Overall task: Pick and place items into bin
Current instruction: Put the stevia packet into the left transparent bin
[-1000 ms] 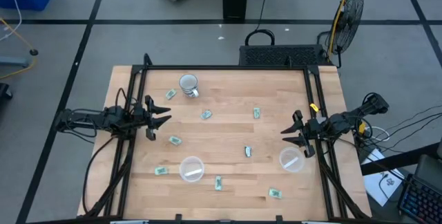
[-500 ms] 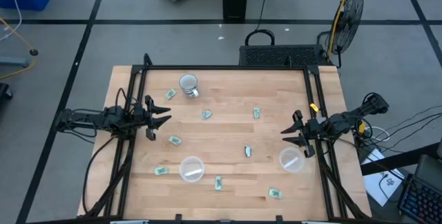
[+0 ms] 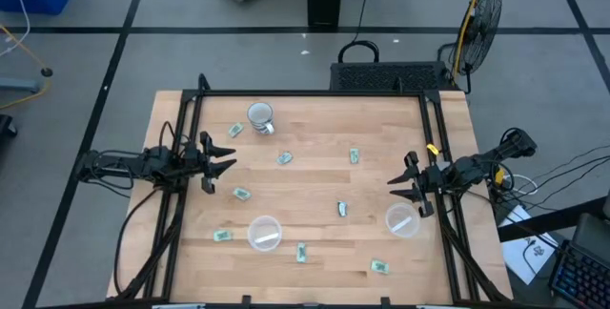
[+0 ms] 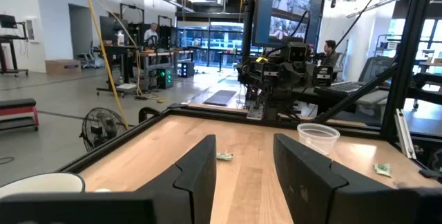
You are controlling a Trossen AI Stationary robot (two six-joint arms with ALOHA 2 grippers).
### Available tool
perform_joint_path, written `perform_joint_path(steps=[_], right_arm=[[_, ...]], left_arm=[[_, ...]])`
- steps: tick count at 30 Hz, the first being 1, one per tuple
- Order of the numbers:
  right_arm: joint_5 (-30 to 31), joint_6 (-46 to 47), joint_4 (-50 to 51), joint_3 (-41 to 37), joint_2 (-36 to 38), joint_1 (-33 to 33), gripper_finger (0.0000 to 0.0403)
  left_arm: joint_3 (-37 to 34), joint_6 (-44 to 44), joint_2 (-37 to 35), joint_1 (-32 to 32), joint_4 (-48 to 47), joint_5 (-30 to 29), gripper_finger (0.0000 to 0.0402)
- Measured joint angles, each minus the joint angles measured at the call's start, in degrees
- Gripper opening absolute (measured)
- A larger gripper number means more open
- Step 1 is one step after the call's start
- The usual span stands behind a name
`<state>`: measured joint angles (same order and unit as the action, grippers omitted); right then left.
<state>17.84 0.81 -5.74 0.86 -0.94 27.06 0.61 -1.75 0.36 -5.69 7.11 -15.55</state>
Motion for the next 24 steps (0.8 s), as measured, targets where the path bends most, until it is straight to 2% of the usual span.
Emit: perform_joint_path(steps=[18,24], right_arm=[[0.01,-0.01,-0.42,0.00,0.01,0.01,0.0110],[0.01,-3.17,-0.38,-0.01,0.01,-0.01,0.0110]], left_arm=[[-0.01,-3.14,0.00,0.00,0.97,-1.69,0.0150],[-0.01,-1.11,0.00,0.00,4.07,-12.70,0.0150]])
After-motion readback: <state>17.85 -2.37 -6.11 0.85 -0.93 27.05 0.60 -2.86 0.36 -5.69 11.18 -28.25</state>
